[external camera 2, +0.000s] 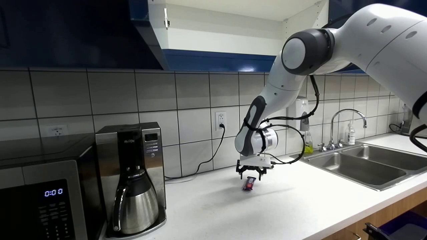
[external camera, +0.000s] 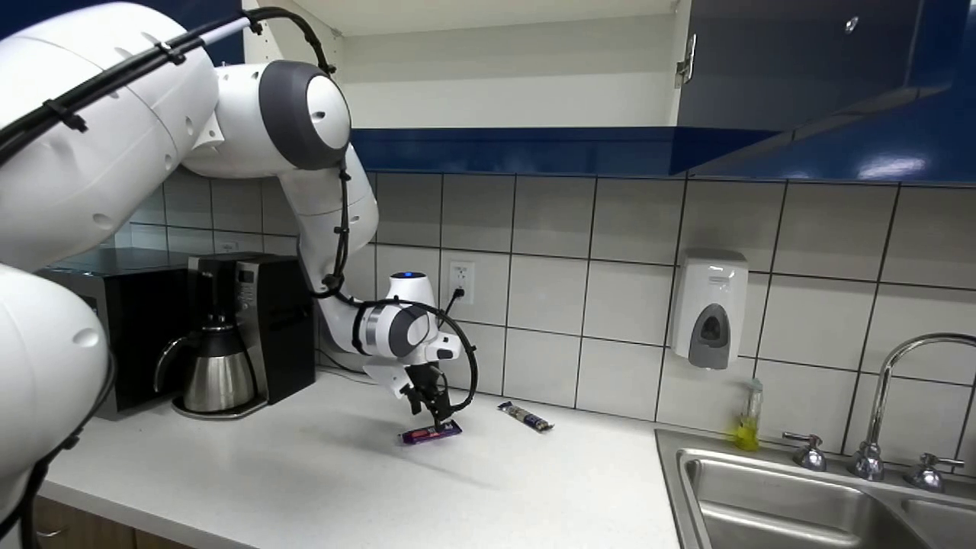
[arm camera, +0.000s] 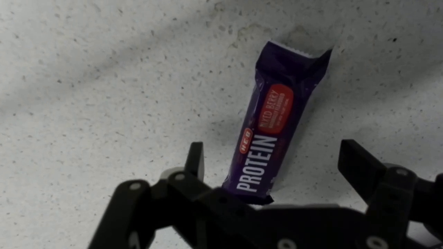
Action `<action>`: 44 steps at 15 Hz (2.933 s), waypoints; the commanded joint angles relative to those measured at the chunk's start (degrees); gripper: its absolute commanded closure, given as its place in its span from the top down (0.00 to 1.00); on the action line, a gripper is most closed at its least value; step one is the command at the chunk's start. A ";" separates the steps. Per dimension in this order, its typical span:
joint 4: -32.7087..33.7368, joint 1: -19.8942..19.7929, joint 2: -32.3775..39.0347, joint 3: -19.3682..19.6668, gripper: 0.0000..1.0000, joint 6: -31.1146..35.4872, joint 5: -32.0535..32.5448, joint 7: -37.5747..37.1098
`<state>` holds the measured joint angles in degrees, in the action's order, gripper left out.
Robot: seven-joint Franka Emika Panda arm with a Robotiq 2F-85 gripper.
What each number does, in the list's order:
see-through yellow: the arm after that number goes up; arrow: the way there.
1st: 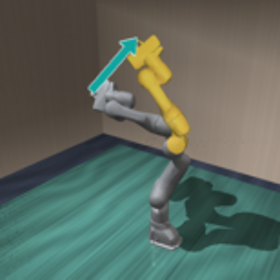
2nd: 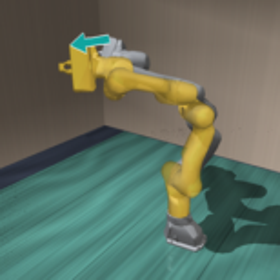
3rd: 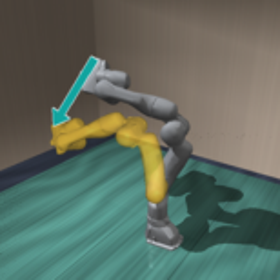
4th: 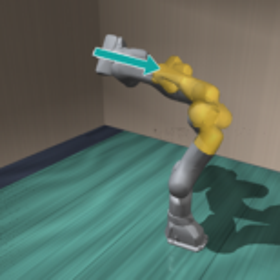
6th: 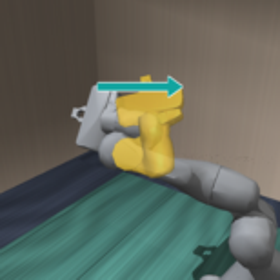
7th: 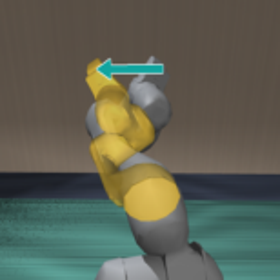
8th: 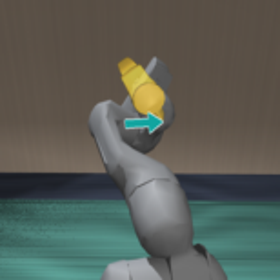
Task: Put the candy bar into the cupboard
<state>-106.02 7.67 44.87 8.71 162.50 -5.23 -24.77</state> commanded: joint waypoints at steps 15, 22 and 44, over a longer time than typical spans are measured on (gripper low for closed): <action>8.80 1.76 6.88 2.62 1.00 -3.78 -1.36 -5.24; 10.25 1.65 8.10 2.79 0.67 -4.20 -1.30 -5.26; 7.04 -2.52 4.33 -0.97 0.15 -3.57 1.38 9.03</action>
<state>-96.25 7.80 52.37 10.59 159.15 -5.18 -21.80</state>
